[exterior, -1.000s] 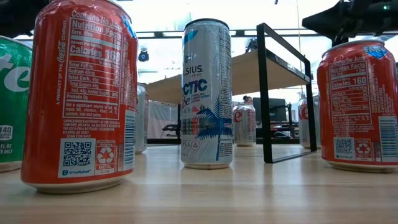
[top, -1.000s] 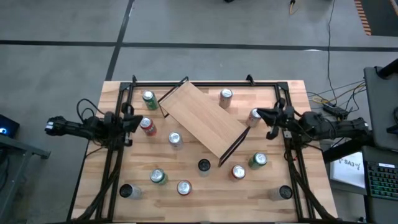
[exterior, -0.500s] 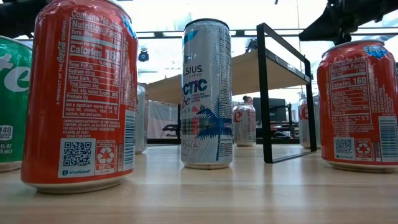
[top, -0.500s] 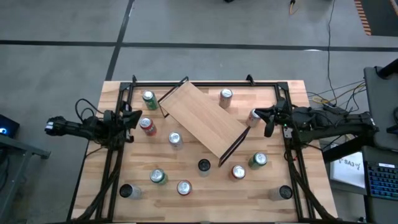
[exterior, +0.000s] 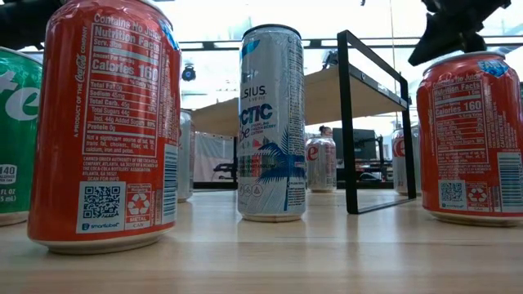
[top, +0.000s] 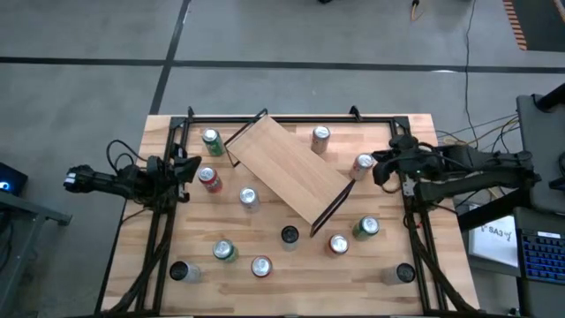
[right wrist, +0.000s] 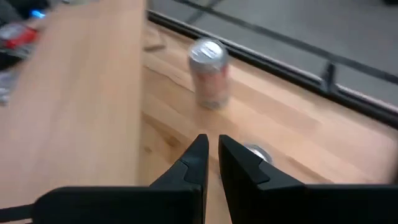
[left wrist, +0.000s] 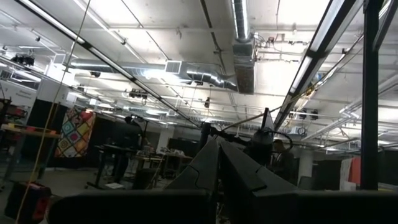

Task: Place canned beverage on shelf
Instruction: Put the middle right silver soda can on the shelf

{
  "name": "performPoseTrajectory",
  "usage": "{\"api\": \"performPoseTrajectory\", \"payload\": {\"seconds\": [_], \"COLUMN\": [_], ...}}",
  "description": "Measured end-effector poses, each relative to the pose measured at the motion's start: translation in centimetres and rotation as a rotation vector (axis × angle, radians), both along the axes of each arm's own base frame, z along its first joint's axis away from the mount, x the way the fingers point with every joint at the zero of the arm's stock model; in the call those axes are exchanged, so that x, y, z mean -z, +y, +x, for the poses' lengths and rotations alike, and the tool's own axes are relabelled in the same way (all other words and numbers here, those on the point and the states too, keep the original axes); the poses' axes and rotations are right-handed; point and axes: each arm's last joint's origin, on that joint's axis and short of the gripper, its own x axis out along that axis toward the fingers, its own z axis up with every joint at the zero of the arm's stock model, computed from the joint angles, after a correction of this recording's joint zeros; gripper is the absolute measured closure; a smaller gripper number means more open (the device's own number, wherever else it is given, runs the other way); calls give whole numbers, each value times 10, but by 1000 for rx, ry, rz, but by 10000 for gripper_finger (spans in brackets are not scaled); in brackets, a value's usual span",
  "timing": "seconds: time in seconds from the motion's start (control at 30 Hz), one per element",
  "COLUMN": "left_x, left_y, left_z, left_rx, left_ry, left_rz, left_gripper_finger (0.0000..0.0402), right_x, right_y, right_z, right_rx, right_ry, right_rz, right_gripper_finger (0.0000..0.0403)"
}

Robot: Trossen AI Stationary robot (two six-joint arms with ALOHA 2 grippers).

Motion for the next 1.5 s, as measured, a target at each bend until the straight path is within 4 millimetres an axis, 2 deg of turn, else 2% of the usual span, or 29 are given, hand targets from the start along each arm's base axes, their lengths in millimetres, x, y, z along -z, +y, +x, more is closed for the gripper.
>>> {"api": "performPoseTrajectory", "payload": {"seconds": [0.3, 0.57, 0.7, 1.1, 1.27, 1.5], "left_x": [0, -1, -1, -1, -1, -1], "left_y": [0, 0, 0, 0, 0, 0], "left_z": [0, 0, 0, -1, -1, -1], "left_rx": [0, 0, 1, 3, 10, 10], "left_ry": [-4, -7, -8, -15, -20, -20], "left_rz": [-1, -1, -1, -5, -16, -16], "left_gripper_finger": [401, 401, 401, 401, 401, 401], "right_x": [-8, -20, -26, -26, -26, -26], "right_y": [-7, -9, -9, -8, -8, -8], "right_z": [22, 35, 35, 35, 35, 36], "right_rx": [107, 113, 111, 98, 104, 110], "right_ry": [204, 243, 235, 233, 221, 211], "right_rz": [35, 34, 31, 78, 97, 102], "right_gripper_finger": [374, 374, 374, 369, 332, 229]}}
